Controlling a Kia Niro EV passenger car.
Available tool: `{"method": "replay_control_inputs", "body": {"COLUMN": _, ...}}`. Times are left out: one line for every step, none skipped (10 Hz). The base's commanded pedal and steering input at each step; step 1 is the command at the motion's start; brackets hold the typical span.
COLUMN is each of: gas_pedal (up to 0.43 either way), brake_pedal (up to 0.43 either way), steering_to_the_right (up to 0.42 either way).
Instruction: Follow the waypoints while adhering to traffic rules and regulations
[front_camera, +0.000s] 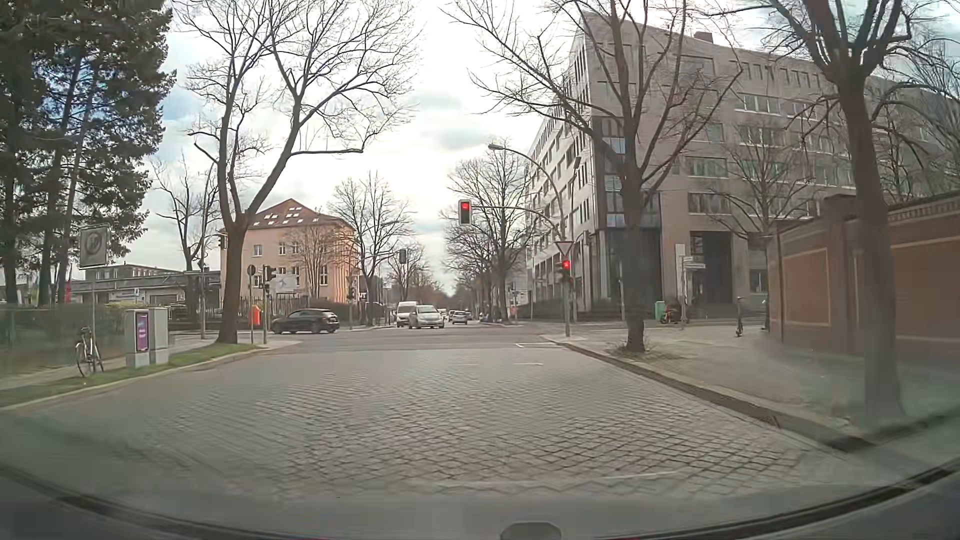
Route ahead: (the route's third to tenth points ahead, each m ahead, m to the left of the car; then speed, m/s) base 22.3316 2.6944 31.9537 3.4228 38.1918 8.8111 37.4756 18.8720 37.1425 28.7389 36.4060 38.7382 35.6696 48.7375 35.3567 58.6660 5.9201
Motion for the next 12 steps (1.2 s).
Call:
{"method": "replay_control_inputs", "body": {"gas_pedal": 0.0, "brake_pedal": 0.201, "steering_to_the_right": 0.006}}
{"method": "replay_control_inputs", "body": {"gas_pedal": 0.0, "brake_pedal": 0.226, "steering_to_the_right": 0.004}}
{"method": "replay_control_inputs", "body": {"gas_pedal": 0.0, "brake_pedal": 0.232, "steering_to_the_right": -0.001}}
{"method": "replay_control_inputs", "body": {"gas_pedal": 0.0, "brake_pedal": 0.244, "steering_to_the_right": -0.005}}
{"method": "replay_control_inputs", "body": {"gas_pedal": 0.0, "brake_pedal": 0.25, "steering_to_the_right": -0.008}}
{"method": "replay_control_inputs", "body": {"gas_pedal": 0.0, "brake_pedal": 0.25, "steering_to_the_right": -0.007}}
{"method": "replay_control_inputs", "body": {"gas_pedal": 0.0, "brake_pedal": 0.25, "steering_to_the_right": -0.008}}
{"method": "replay_control_inputs", "body": {"gas_pedal": 0.0, "brake_pedal": 0.256, "steering_to_the_right": -0.01}}
{"method": "replay_control_inputs", "body": {"gas_pedal": 0.0, "brake_pedal": 0.256, "steering_to_the_right": -0.011}}
{"method": "replay_control_inputs", "body": {"gas_pedal": 0.0, "brake_pedal": 0.256, "steering_to_the_right": -0.012}}
{"method": "replay_control_inputs", "body": {"gas_pedal": 0.0, "brake_pedal": 0.256, "steering_to_the_right": -0.015}}
{"method": "replay_control_inputs", "body": {"gas_pedal": 0.0, "brake_pedal": 0.268, "steering_to_the_right": -0.022}}
